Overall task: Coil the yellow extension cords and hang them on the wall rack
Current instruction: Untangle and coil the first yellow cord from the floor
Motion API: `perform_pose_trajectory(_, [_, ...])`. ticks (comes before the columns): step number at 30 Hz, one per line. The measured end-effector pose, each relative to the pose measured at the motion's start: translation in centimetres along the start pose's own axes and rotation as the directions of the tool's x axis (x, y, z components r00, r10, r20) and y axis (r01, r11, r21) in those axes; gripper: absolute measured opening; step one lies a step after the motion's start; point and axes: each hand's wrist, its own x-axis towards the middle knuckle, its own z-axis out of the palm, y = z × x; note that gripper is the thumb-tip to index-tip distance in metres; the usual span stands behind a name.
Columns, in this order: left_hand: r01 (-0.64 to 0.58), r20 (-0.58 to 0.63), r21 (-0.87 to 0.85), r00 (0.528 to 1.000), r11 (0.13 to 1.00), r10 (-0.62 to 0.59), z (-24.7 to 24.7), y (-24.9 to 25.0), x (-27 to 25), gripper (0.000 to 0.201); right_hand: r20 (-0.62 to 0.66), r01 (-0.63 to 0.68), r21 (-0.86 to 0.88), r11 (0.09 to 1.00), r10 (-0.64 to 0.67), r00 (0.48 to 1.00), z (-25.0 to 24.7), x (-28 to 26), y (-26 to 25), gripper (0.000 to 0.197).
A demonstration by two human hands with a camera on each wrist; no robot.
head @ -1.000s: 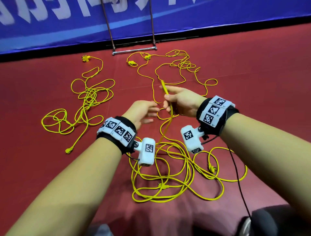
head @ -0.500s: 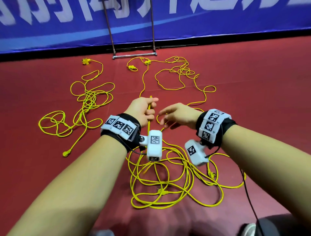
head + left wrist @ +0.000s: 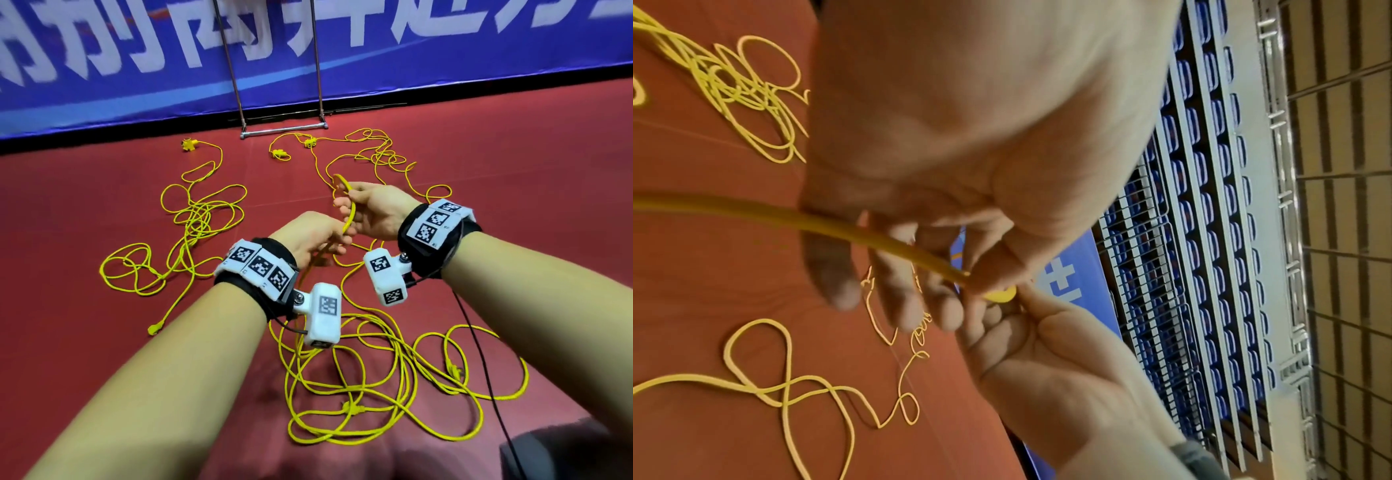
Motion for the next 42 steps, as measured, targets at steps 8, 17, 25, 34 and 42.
perform_pose_trajectory(8, [-0.065, -0.239, -0.471, 0.969, 0.880, -0.057, -3.5, 0.9, 2.4, 0.026, 0.206, 0.090, -0.217, 0.972, -0.045, 0.977, 0.4, 1.2, 1.1, 0.034])
perform_pose_trajectory(17, [-0.123, -0.223, -0.752, 0.972, 0.648, -0.074, -3.4, 0.5, 3.7, 0.024, 0.424, 0.229, -0.552, 0.801, 0.034, 0.905, -1.7, 0.5, 3.4, 0.029])
perform_pose_trajectory(25, [-0.053, -0.121, -0.622, 0.992, 0.781, -0.030, -0.4, 0.6, 3.2, 0.016, 0.332, 0.164, -0.659, 0.734, 0.088, 0.939, -2.0, 0.0, 3.1, 0.025])
perform_pose_trajectory(34, [-0.113, 0.201, -0.046, 0.972, 0.993, 0.120, 1.9, 0.2, 1.4, 0.015, -0.130, -0.137, 0.091, 0.986, 0.148, 0.980, -3.8, 0.7, 0.6, 0.033])
perform_pose_trajectory(42, [0.018, 0.072, -0.130, 0.997, 0.991, -0.008, 2.0, -0.7, 1.7, 0.012, -0.103, -0.063, -0.154, 0.986, 0.048, 0.994, -4.3, -0.3, 1.3, 0.015])
